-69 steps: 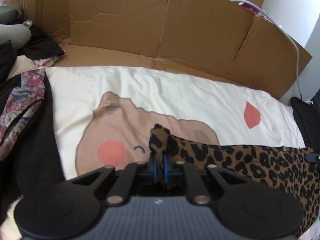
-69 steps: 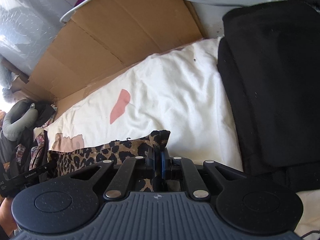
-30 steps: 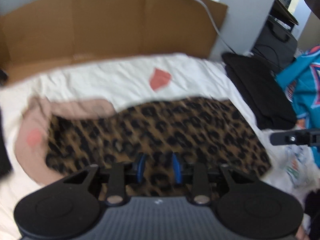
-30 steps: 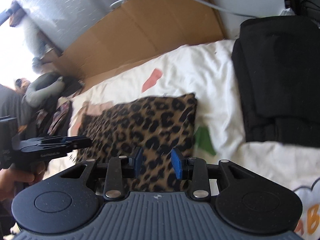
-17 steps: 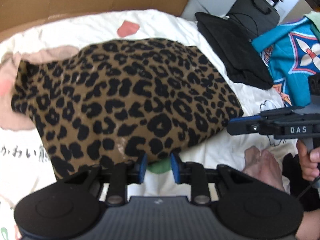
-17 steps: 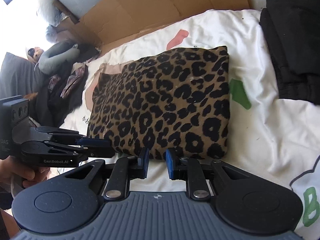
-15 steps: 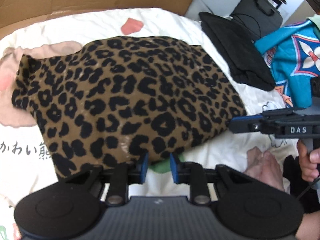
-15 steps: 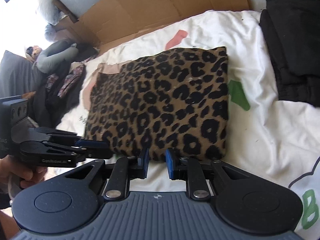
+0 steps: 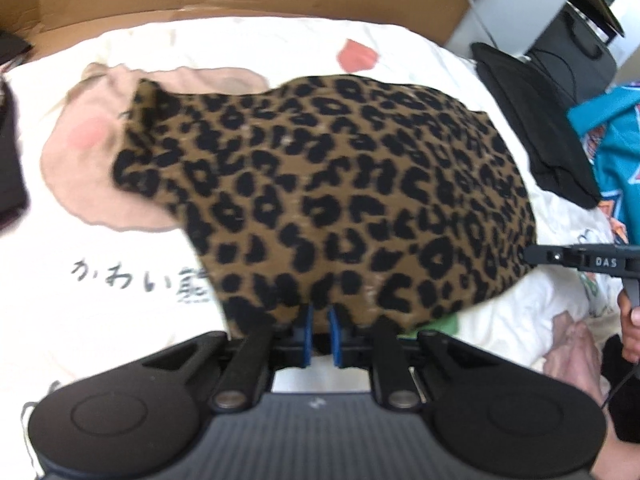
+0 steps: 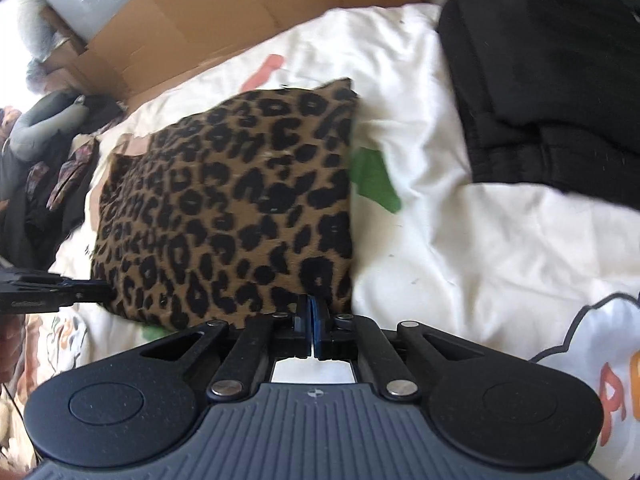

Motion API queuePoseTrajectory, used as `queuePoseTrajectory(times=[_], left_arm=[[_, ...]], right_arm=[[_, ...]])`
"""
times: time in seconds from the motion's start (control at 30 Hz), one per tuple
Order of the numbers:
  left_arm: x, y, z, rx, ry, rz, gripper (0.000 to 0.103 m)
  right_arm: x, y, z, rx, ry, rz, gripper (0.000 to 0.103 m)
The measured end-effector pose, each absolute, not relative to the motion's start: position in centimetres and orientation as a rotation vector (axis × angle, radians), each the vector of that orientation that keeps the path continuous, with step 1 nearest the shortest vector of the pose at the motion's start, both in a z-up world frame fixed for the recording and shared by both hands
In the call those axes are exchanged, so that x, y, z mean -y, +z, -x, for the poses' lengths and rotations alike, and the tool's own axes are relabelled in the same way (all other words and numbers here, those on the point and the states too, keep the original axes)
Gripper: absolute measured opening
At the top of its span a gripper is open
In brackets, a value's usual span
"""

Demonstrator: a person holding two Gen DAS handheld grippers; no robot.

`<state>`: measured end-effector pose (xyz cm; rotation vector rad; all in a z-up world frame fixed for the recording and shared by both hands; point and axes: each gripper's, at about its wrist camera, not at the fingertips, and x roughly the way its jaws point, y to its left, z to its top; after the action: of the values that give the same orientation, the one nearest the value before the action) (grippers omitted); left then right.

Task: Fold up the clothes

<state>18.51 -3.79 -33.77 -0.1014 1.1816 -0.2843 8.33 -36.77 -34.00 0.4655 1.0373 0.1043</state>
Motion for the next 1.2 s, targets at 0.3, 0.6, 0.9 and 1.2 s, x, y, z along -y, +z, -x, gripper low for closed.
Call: queuePoseTrajectory(times=[0.3,0.6,0.9,1.2], left_arm=[[0.4,-34.3,-18.0,-1.211,-0.181,0.089,0.013],[0.3,-32.4,-17.9,-1.173,-0.216,0.139,0.014],[2.5,-35.3,-18.2,-1.190,-0.238,0.133,0.016],[1.1,-34.2,-17.8,-1.194,-0.206,0.120,0.013]], right_arm=[[36.9,-33.4,-8.3,-1.034,0.088,-0.467,0.006],[35.6,-31.5,-6.9,-1.019,0.119,-0.512,0.004],[36.8,-34.1,-7.5,-1.070,0.009,-0.491,0.007],[37.9,-33.8,-6.8,-1.062,0.003,-0.588,0.010]])
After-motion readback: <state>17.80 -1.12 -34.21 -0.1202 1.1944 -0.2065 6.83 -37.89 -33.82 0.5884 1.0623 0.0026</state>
